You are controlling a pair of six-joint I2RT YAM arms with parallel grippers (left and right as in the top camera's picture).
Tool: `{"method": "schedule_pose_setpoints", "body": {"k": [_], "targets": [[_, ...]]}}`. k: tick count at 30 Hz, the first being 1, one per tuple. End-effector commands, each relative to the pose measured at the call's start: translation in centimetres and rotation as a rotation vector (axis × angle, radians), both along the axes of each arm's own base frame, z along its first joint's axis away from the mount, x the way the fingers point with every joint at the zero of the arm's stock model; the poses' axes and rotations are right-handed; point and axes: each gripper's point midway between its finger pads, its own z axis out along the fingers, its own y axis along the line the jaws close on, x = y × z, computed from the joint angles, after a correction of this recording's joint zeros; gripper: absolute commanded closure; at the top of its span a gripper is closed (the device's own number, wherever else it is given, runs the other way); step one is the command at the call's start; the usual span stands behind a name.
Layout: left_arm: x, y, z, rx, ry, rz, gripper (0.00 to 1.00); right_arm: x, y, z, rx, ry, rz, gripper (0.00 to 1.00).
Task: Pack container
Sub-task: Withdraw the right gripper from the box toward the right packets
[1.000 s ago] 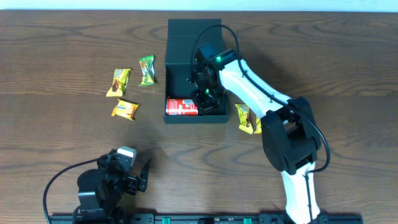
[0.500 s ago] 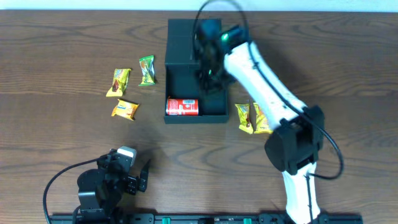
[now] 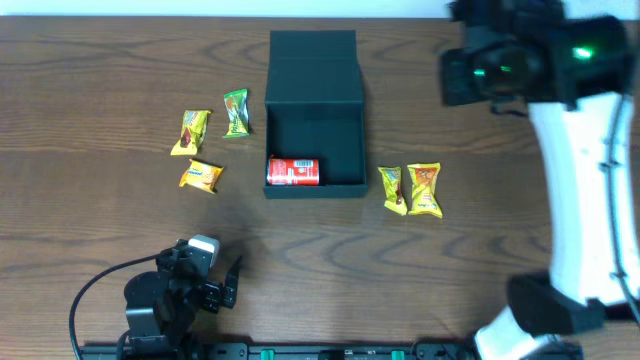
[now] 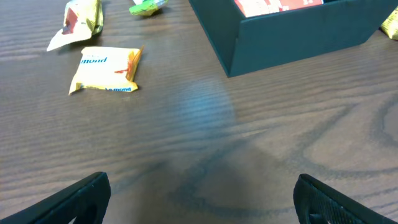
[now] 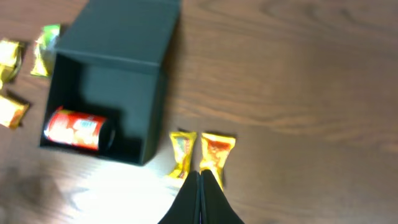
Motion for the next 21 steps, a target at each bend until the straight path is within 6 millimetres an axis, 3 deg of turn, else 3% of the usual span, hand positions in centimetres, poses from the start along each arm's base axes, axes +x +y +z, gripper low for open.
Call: {"method": "schedule_pose_setpoints", "body": {"k": [1, 5, 9, 13, 16, 18, 21], "targets": [[0.0, -0.1, -0.2, -0.006, 0.003, -0.005, 0.05, -2.9, -2.3, -0.1, 0.035, -0.024, -0.022, 0.99], [-0.1, -0.1, -0.2, -0.006, 0.003, -0.005, 0.04, -5.2, -2.4, -5.2, 0.042, -0.005, -0.019, 0.98], [-0.1, -0.1, -0.2, -0.006, 0.003, -0.005, 0.05, -7.9, -1.9, -12.3, 0.037, 0.118, -0.018, 0.99], [0.5, -0.3, 0.8, -0.015, -0.042, -0.012, 0.05, -9.7, -2.4, -16.9, 0.039, 0.231, -0.069, 0.98], [0.5, -3.0, 3.0, -0.160, -0.097, -0.126, 0.05, -10.0, -2.2, -18.3, 0.055, 0.251, -0.072, 0.99], [-1.1, -6.2, 4.9, -0.338, -0.091, -0.289, 0.05, -10.0, -1.9, -18.4, 0.073, 0.251, -0.064, 0.99], [-1.5, -7.5, 7.2, -0.401, -0.153, -0.384, 0.05, -9.7, -1.3, -18.2, 0.105, 0.238, -0.050, 0.99]]}}
